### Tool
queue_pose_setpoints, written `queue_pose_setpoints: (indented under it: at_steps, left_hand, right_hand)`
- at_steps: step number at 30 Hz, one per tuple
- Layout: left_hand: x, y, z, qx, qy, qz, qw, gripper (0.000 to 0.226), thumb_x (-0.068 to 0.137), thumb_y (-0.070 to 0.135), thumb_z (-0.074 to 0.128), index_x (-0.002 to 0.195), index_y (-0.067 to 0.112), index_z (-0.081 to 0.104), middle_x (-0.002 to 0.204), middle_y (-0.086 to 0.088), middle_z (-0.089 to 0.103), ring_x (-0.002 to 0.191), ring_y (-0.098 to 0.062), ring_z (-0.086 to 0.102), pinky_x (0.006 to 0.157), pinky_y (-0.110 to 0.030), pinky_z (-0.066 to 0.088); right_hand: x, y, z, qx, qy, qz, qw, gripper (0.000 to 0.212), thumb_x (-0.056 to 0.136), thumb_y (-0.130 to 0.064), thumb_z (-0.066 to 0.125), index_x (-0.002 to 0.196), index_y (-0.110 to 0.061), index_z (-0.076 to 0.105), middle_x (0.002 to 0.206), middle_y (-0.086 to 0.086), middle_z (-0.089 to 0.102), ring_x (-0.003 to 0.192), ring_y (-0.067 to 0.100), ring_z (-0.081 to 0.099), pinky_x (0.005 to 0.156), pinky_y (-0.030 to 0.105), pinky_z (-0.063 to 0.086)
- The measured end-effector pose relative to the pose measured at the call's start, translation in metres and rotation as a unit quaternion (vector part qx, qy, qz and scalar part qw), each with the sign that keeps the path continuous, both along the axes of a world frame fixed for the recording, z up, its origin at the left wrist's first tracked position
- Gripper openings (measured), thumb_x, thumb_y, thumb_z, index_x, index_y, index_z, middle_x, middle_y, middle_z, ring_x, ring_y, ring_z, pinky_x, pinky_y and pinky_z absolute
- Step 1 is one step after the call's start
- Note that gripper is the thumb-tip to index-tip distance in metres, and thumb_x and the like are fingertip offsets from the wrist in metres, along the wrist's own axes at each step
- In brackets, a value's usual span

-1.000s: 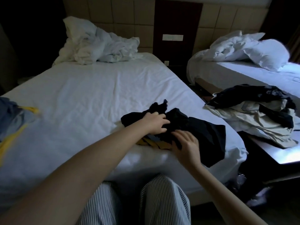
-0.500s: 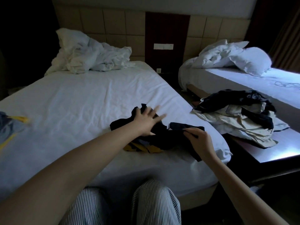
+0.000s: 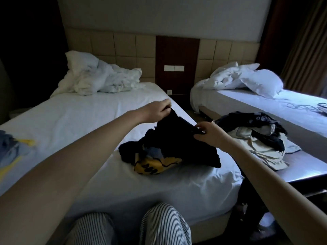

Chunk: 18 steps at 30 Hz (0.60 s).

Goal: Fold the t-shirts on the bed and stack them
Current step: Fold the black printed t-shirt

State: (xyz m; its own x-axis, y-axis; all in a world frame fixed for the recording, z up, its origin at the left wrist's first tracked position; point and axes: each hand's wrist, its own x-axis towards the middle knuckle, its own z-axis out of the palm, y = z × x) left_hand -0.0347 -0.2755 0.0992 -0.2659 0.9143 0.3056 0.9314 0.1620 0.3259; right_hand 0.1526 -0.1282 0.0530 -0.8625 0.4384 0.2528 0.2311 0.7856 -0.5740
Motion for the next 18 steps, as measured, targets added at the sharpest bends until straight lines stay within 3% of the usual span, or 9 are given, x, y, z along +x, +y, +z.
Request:
queue_pose_setpoints:
  at_steps: [1, 3, 5, 7, 9, 10, 12, 15, 18]
  left_hand:
    - [0.0, -0.005, 0.009, -0.055, 0.06, -0.001, 0.997, 0.016, 0.1, 0.026, 0.043, 0.093, 0.012, 0.047, 0.073, 0.0, 0.049, 0.064, -0.014, 0.044, 0.061, -0.029, 0.032]
    - [-0.001, -0.018, 0.023, -0.173, 0.147, 0.015, 0.974, 0.027, 0.098, 0.036, 0.047, 0.085, 0.013, 0.053, 0.068, 0.004, 0.048, 0.06, -0.011, 0.044, 0.055, -0.025, 0.031]
    - [-0.006, -0.033, 0.032, -0.28, 0.16, 0.046, 0.945, 0.042, 0.095, 0.042, 0.051, 0.069, 0.009, 0.053, 0.058, 0.001, 0.043, 0.05, -0.013, 0.036, 0.049, -0.025, 0.026]
    - [-0.016, -0.049, 0.037, -0.321, 0.149, 0.086, 0.931, 0.048, 0.093, 0.044, 0.054, 0.059, 0.009, 0.048, 0.054, -0.001, 0.037, 0.047, -0.015, 0.03, 0.048, -0.028, 0.024]
    - [-0.027, -0.061, 0.037, -0.276, 0.127, 0.11, 0.946, 0.044, 0.091, 0.042, 0.058, 0.061, 0.009, 0.054, 0.064, -0.006, 0.048, 0.055, -0.016, 0.039, 0.055, -0.029, 0.031]
    - [-0.032, -0.066, 0.036, -0.221, 0.093, 0.109, 0.965, 0.037, 0.089, 0.039, 0.061, 0.069, 0.008, 0.062, 0.08, -0.006, 0.057, 0.066, -0.015, 0.048, 0.063, -0.029, 0.037]
    - [-0.031, -0.074, 0.035, -0.081, -0.049, 0.088, 0.992, 0.025, 0.089, 0.027, 0.064, 0.092, 0.003, 0.07, 0.1, 0.003, 0.058, 0.088, -0.012, 0.055, 0.077, -0.024, 0.042]
    - [-0.023, -0.086, 0.037, 0.07, -0.235, 0.038, 0.969, 0.019, 0.092, 0.01, 0.057, 0.089, -0.008, 0.062, 0.067, -0.001, 0.053, 0.06, -0.012, 0.052, 0.058, -0.022, 0.042]
    - [-0.02, -0.099, 0.047, 0.089, -0.262, 0.02, 0.961, 0.019, 0.094, 0.013, 0.054, 0.082, -0.002, 0.059, 0.054, 0.002, 0.044, 0.046, -0.008, 0.041, 0.045, -0.019, 0.033]
  right_hand:
    - [-0.003, 0.001, 0.006, 0.045, -0.053, -0.004, 0.998, 0.009, 0.086, -0.015, 0.066, 0.087, -0.007, 0.066, 0.076, 0.003, 0.056, 0.074, 0.018, 0.054, 0.064, 0.026, 0.038]
    - [-0.008, 0.005, 0.014, 0.062, -0.089, -0.017, 0.994, 0.026, 0.086, -0.023, 0.066, 0.069, -0.004, 0.062, 0.061, 0.005, 0.05, 0.064, 0.018, 0.049, 0.058, 0.026, 0.032]
    - [-0.012, 0.01, 0.018, 0.01, -0.054, -0.021, 0.998, 0.03, 0.085, -0.023, 0.067, 0.072, 0.003, 0.062, 0.063, 0.01, 0.05, 0.062, 0.02, 0.049, 0.059, 0.028, 0.032]
    - [-0.015, 0.009, 0.019, -0.011, -0.027, -0.013, 0.999, 0.025, 0.087, -0.016, 0.064, 0.082, 0.008, 0.064, 0.07, 0.014, 0.055, 0.067, 0.022, 0.052, 0.062, 0.029, 0.033]
    - [-0.018, 0.001, 0.023, -0.029, 0.012, -0.006, 0.999, 0.021, 0.091, -0.011, 0.058, 0.097, 0.008, 0.064, 0.08, 0.018, 0.06, 0.072, 0.024, 0.055, 0.065, 0.03, 0.037]
    - [-0.02, -0.002, 0.025, -0.056, 0.048, -0.005, 0.997, 0.022, 0.093, -0.01, 0.054, 0.103, 0.007, 0.062, 0.087, 0.022, 0.062, 0.075, 0.027, 0.057, 0.067, 0.032, 0.04]
    - [-0.021, -0.01, 0.035, -0.156, 0.145, 0.001, 0.977, 0.021, 0.096, -0.01, 0.048, 0.108, 0.002, 0.06, 0.103, 0.029, 0.062, 0.085, 0.034, 0.06, 0.074, 0.041, 0.046]
    - [-0.02, -0.022, 0.054, -0.245, 0.236, 0.02, 0.94, 0.018, 0.099, -0.011, 0.042, 0.104, -0.016, 0.059, 0.106, 0.014, 0.062, 0.094, 0.025, 0.058, 0.085, 0.037, 0.046]
    - [-0.025, -0.029, 0.074, -0.214, 0.247, 0.051, 0.944, 0.018, 0.099, -0.009, 0.041, 0.106, -0.012, 0.057, 0.1, 0.011, 0.06, 0.087, 0.019, 0.057, 0.076, 0.026, 0.045]
